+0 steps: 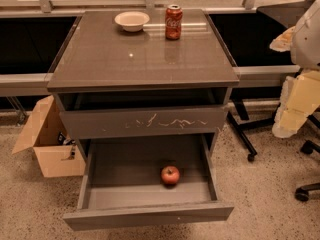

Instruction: Pick apple from middle drawer and place on counter

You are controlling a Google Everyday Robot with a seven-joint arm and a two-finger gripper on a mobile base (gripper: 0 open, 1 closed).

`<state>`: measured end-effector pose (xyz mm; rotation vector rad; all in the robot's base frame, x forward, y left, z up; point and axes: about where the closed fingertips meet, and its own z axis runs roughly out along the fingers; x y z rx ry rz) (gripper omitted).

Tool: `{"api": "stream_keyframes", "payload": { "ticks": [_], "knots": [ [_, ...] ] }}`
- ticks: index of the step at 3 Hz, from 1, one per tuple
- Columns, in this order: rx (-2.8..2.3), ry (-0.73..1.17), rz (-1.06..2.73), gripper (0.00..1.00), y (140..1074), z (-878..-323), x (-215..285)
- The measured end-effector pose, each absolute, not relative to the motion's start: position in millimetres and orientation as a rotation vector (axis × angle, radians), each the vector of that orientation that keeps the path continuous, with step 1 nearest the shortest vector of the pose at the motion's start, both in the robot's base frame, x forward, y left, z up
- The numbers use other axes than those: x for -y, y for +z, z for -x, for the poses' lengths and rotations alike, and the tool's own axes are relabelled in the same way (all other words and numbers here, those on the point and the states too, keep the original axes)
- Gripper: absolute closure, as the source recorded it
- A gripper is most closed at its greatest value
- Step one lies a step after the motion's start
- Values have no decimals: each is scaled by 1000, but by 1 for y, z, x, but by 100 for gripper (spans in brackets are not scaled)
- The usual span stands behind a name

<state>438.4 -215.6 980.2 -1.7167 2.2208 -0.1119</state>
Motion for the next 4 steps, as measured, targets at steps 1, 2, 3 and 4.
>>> {"api": "stream_keyframes", "payload": {
  "ticks": [1, 2, 3, 4],
  "knots": [
    [-2221, -112, 1717, 0, 980, -438, 216],
    [-2205, -72, 1726, 0, 967, -443, 212],
    [-2149, 75, 1778, 0, 926, -451, 195],
    [-2076, 235, 1809, 0, 887, -451, 173]
  ]
}}
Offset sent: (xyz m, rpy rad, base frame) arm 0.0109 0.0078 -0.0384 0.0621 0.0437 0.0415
